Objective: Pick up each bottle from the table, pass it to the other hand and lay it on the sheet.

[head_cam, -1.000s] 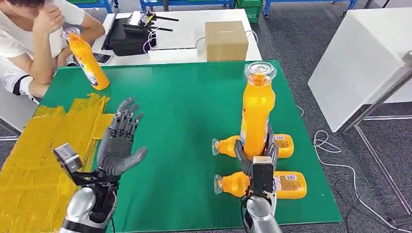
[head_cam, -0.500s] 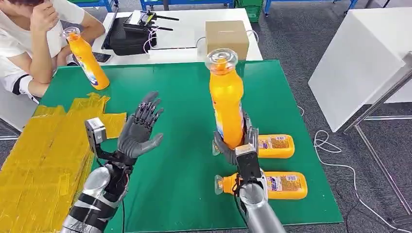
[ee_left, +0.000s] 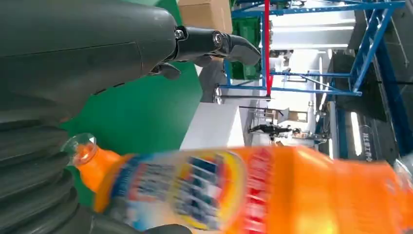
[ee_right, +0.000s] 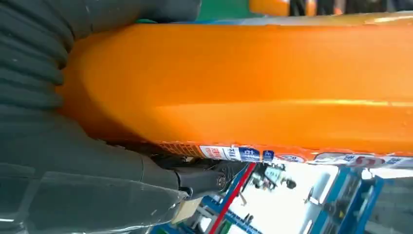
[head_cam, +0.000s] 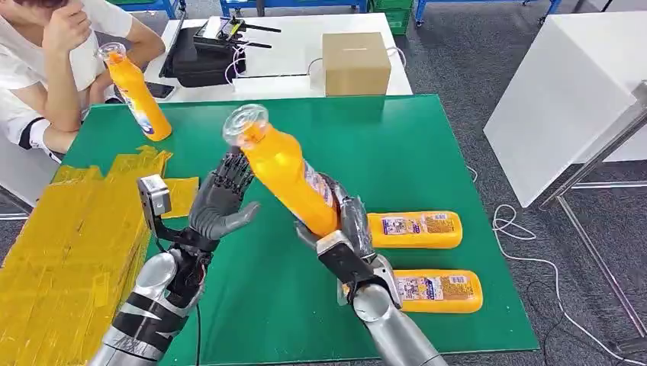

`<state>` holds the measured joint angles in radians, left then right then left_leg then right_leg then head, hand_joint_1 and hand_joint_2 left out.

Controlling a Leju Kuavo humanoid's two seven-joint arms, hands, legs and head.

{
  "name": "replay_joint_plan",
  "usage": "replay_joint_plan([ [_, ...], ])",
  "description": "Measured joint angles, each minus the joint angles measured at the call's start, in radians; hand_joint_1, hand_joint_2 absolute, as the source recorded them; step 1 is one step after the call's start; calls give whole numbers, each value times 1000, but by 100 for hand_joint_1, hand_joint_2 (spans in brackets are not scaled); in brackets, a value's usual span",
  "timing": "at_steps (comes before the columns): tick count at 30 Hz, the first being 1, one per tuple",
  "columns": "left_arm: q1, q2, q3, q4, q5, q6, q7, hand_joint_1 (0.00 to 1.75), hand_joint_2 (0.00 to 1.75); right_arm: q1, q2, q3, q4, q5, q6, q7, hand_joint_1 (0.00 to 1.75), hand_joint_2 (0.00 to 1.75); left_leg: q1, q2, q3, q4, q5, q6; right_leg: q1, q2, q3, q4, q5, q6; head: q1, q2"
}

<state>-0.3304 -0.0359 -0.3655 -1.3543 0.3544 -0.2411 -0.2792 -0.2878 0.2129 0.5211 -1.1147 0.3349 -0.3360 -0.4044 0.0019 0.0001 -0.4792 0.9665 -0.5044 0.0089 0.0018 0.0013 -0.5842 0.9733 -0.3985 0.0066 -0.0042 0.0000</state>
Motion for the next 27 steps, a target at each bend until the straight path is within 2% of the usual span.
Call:
replay_joint_plan([
  [27, 25, -6, -31, -37, -22, -2, -39, 0, 175, -39, 21, 62, 152, 126, -79, 22, 175, 175, 0, 0, 0, 0, 0, 0, 0, 0, 0, 0, 0, 0, 0, 0],
])
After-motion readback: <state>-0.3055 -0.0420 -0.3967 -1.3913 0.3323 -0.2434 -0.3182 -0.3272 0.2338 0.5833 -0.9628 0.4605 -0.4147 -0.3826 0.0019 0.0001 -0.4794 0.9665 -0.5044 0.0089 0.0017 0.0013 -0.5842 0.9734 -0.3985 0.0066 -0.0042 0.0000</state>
